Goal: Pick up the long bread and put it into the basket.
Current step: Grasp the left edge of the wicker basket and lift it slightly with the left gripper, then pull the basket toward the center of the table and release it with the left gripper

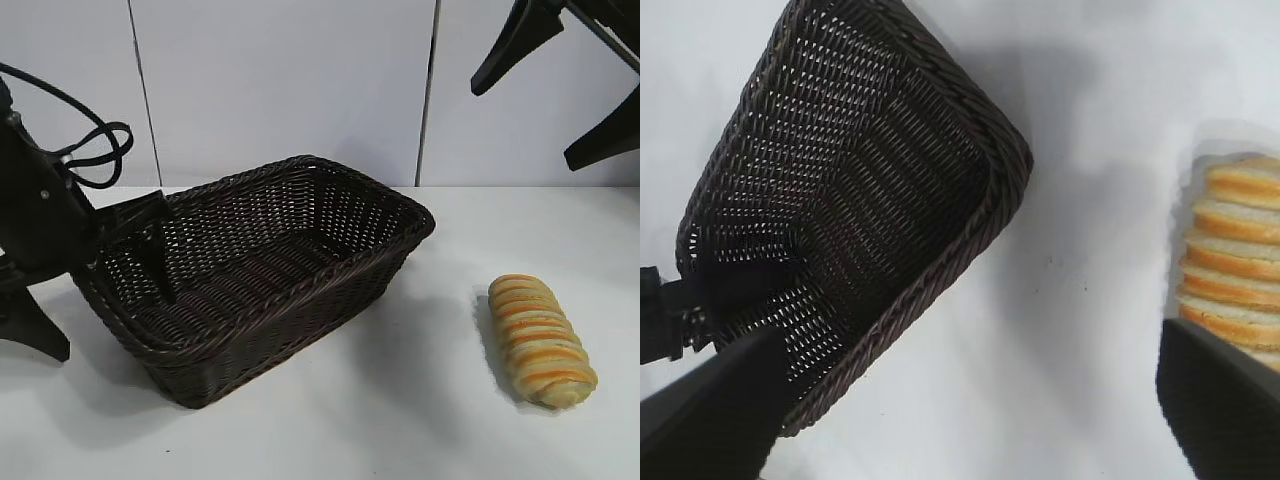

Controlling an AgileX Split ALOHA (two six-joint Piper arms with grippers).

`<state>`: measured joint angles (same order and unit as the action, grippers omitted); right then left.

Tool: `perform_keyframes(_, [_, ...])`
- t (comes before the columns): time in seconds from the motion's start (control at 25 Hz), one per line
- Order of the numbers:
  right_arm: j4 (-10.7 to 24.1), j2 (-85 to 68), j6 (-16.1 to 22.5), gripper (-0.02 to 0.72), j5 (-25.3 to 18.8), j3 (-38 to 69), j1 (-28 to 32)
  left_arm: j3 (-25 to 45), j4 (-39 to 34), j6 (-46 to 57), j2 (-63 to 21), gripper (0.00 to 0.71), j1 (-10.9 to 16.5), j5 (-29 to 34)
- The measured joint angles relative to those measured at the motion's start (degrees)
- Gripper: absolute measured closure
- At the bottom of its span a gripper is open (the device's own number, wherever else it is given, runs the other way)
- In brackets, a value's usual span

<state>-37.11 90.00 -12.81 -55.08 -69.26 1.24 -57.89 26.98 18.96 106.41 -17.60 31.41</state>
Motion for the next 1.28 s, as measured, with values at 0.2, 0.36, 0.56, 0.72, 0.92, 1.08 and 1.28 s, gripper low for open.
perform_keyframes(0.2, [0.1, 0.0, -0.1, 0.009, 0.0, 0.0, 0.0, -1.5, -0.2, -1.7, 0.2, 0.61, 0.4, 3.1])
perform_keyframes(0.36, [0.2, 0.0, -0.1, 0.009, -0.1, 0.0, 0.0, -4.0, 2.2, -4.2, 0.0, 0.61, 1.2, 4.2])
perform_keyframes(0.56, [0.3, 0.0, -0.1, 0.009, -0.2, 0.0, 0.0, -11.3, 1.8, -11.0, -0.1, 0.61, 1.2, 10.7])
perform_keyframes(0.72, [0.3, 0.0, -0.1, 0.009, -0.3, 0.0, 0.0, -19.9, -1.5, -16.4, 1.8, 0.61, 1.2, 19.1])
perform_keyframes(0.92, [0.3, 0.0, -0.3, 0.009, -0.3, 0.0, 0.0, -27.7, -7.2, -20.5, 7.0, 0.61, 1.2, 28.0])
perform_keyframes(1.08, [0.4, 0.0, -0.3, 0.009, -0.3, 0.0, 0.0, -28.9, -7.9, -20.7, 10.5, 0.61, 1.2, 27.1])
perform_keyframes(1.28, [0.4, 0.0, -0.3, 0.009, -0.3, 0.0, 0.0, -28.9, -7.2, -20.7, 14.5, 0.61, 1.3, 25.4])
